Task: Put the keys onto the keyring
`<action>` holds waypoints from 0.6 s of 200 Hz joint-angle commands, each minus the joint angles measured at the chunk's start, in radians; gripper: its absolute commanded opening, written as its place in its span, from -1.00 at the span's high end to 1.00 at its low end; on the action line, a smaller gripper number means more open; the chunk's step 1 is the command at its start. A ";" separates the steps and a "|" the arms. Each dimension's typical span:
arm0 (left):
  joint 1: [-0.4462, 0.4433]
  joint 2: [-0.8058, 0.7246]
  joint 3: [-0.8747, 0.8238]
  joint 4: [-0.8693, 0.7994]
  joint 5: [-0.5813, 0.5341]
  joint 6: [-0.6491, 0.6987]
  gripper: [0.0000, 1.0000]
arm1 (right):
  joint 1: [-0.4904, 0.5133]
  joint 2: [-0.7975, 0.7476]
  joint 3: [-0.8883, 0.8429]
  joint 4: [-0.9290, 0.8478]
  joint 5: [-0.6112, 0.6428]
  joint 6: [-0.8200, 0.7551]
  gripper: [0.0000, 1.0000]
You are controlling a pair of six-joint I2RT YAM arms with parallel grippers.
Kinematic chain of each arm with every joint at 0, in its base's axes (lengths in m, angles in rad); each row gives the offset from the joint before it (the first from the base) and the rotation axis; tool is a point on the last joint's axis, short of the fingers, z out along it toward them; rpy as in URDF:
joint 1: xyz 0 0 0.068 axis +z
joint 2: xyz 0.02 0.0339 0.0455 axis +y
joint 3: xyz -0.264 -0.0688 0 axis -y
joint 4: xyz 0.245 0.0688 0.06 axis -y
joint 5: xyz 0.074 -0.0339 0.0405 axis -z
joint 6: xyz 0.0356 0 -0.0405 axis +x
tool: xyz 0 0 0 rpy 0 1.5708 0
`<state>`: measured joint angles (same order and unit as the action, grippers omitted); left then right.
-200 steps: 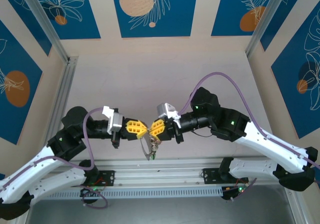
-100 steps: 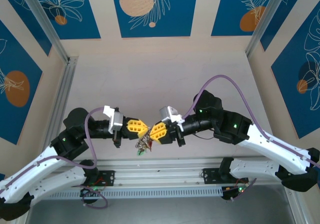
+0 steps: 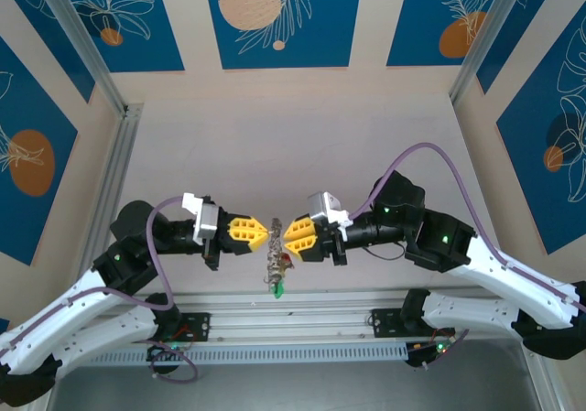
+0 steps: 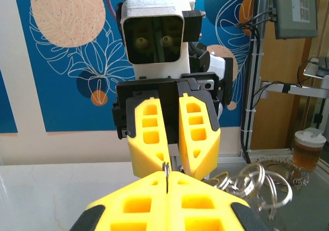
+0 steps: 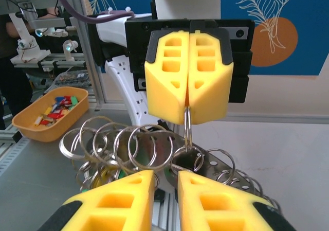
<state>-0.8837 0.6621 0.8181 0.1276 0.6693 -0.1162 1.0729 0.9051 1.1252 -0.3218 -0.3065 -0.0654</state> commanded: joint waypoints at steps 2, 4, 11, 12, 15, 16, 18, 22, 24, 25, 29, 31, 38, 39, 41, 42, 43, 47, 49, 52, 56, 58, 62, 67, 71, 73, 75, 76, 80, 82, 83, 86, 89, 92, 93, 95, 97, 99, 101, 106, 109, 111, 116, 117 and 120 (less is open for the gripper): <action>0.009 -0.015 -0.007 0.099 0.025 -0.028 1.00 | -0.004 0.004 -0.008 0.047 -0.028 0.017 0.60; 0.009 -0.015 -0.008 0.099 0.025 -0.029 1.00 | -0.004 0.004 -0.009 0.050 -0.034 0.018 0.60; 0.009 -0.016 -0.010 0.106 0.027 -0.030 1.00 | -0.004 0.007 -0.010 0.060 -0.046 0.018 0.60; 0.010 -0.016 -0.011 0.107 0.027 -0.031 1.00 | -0.003 0.007 -0.010 0.061 -0.048 0.018 0.60; 0.010 -0.016 -0.012 0.112 0.027 -0.034 1.00 | -0.003 0.007 -0.010 0.065 -0.049 0.019 0.59; 0.009 -0.017 -0.013 0.112 0.027 -0.034 1.00 | -0.003 0.007 -0.011 0.065 -0.049 0.021 0.59; 0.010 -0.018 -0.014 0.115 0.027 -0.034 1.00 | -0.003 0.007 -0.010 0.066 -0.049 0.022 0.59; 0.011 -0.018 -0.015 0.120 0.029 -0.038 1.00 | -0.003 0.009 -0.010 0.069 -0.047 0.024 0.60; 0.012 -0.017 -0.016 0.123 0.029 -0.039 1.00 | -0.003 0.009 -0.010 0.071 -0.044 0.024 0.59; 0.011 -0.017 -0.017 0.123 0.029 -0.040 1.00 | -0.004 0.008 -0.010 0.071 -0.042 0.024 0.60; 0.010 -0.018 -0.020 0.130 0.030 -0.043 1.00 | -0.004 0.009 -0.011 0.074 -0.040 0.025 0.59; 0.011 -0.016 -0.021 0.133 0.031 -0.044 1.00 | -0.005 0.008 -0.012 0.075 -0.037 0.025 0.60; 0.010 -0.015 -0.026 0.144 0.033 -0.048 1.00 | -0.004 0.009 -0.014 0.082 -0.036 0.029 0.60; 0.010 -0.015 -0.025 0.146 0.033 -0.049 1.00 | -0.004 0.010 -0.015 0.084 -0.036 0.029 0.60; 0.011 -0.014 -0.027 0.149 0.035 -0.051 1.00 | -0.004 0.009 -0.017 0.086 -0.037 0.030 0.60; 0.011 -0.015 -0.028 0.150 0.035 -0.052 1.00 | -0.005 0.009 -0.017 0.088 -0.038 0.031 0.60; 0.011 -0.015 -0.028 0.152 0.035 -0.052 1.00 | -0.004 0.010 -0.017 0.089 -0.039 0.031 0.59; 0.011 -0.014 -0.031 0.157 0.036 -0.053 1.00 | -0.005 0.010 -0.020 0.096 -0.044 0.033 0.59; 0.011 -0.013 -0.032 0.159 0.036 -0.055 1.00 | -0.004 0.010 -0.020 0.099 -0.045 0.035 0.59; 0.011 -0.012 -0.033 0.162 0.036 -0.056 1.00 | -0.005 0.010 -0.022 0.103 -0.050 0.037 0.59; 0.011 -0.011 -0.035 0.166 0.037 -0.058 1.00 | -0.004 0.012 -0.022 0.110 -0.053 0.041 0.59; 0.011 -0.009 -0.036 0.168 0.038 -0.058 1.00 | -0.004 0.012 -0.022 0.112 -0.055 0.042 0.59; 0.012 -0.009 -0.038 0.172 0.038 -0.059 1.00 | -0.004 0.015 -0.023 0.114 -0.058 0.042 0.59; 0.011 -0.007 -0.040 0.177 0.039 -0.063 1.00 | -0.004 0.019 -0.021 0.116 -0.061 0.042 0.59; 0.011 -0.006 -0.040 0.180 0.041 -0.062 1.00 | -0.004 0.021 -0.021 0.117 -0.061 0.043 0.59; 0.010 -0.006 -0.040 0.181 0.042 -0.063 1.00 | -0.005 0.022 -0.021 0.117 -0.062 0.044 0.59; 0.011 -0.005 -0.040 0.182 0.041 -0.064 1.00 | -0.005 0.024 -0.020 0.118 -0.062 0.044 0.59; 0.012 -0.004 -0.041 0.183 0.041 -0.065 1.00 | -0.004 0.024 -0.019 0.117 -0.063 0.044 0.59; 0.012 -0.005 -0.042 0.185 0.041 -0.065 1.00 | -0.005 0.026 -0.019 0.118 -0.064 0.043 0.59; 0.012 -0.005 -0.041 0.185 0.041 -0.065 1.00 | -0.004 0.028 -0.018 0.118 -0.066 0.042 0.59; 0.012 -0.005 -0.042 0.185 0.042 -0.065 1.00 | -0.004 0.029 -0.018 0.118 -0.066 0.042 0.59; 0.012 -0.007 -0.042 0.185 0.041 -0.064 1.00 | -0.004 0.030 -0.019 0.119 -0.069 0.043 0.59; 0.012 -0.007 -0.042 0.186 0.040 -0.065 1.00 | -0.005 0.033 -0.018 0.118 -0.071 0.042 0.59; 0.012 -0.007 -0.042 0.186 0.039 -0.065 1.00 | -0.004 0.033 -0.018 0.121 -0.072 0.042 0.59; 0.012 -0.006 -0.042 0.186 0.040 -0.065 1.00 | -0.005 0.034 -0.018 0.121 -0.074 0.042 0.59; 0.012 -0.006 -0.042 0.186 0.040 -0.064 1.00 | -0.005 0.035 -0.018 0.121 -0.075 0.042 0.59; 0.012 -0.007 -0.042 0.187 0.039 -0.065 1.00 | -0.005 0.037 -0.018 0.121 -0.076 0.043 0.59; 0.012 -0.008 -0.043 0.188 0.039 -0.064 1.00 | -0.004 0.037 -0.017 0.120 -0.077 0.044 0.59; 0.012 -0.008 -0.043 0.187 0.039 -0.066 1.00 | -0.004 0.038 -0.016 0.121 -0.078 0.043 0.59; 0.012 -0.009 -0.044 0.190 0.040 -0.066 1.00 | -0.004 0.040 -0.017 0.122 -0.078 0.044 0.59; 0.012 -0.008 -0.045 0.192 0.041 -0.068 1.00 | -0.005 0.041 -0.018 0.124 -0.079 0.045 0.59; 0.012 -0.008 -0.046 0.195 0.041 -0.070 1.00 | -0.004 0.043 -0.018 0.124 -0.077 0.045 0.59; 0.012 -0.009 -0.048 0.199 0.042 -0.071 1.00 | -0.005 0.044 -0.018 0.125 -0.076 0.046 0.59; 0.012 -0.009 -0.048 0.200 0.042 -0.072 1.00 | -0.004 0.044 -0.018 0.125 -0.077 0.046 0.60; 0.012 -0.008 -0.049 0.202 0.042 -0.073 1.00 | -0.004 0.044 -0.019 0.127 -0.076 0.046 0.60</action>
<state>-0.8791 0.6628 0.7719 0.2344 0.6891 -0.1673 1.0691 0.9318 1.1145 -0.2249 -0.3664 -0.0353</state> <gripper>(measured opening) 0.053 0.203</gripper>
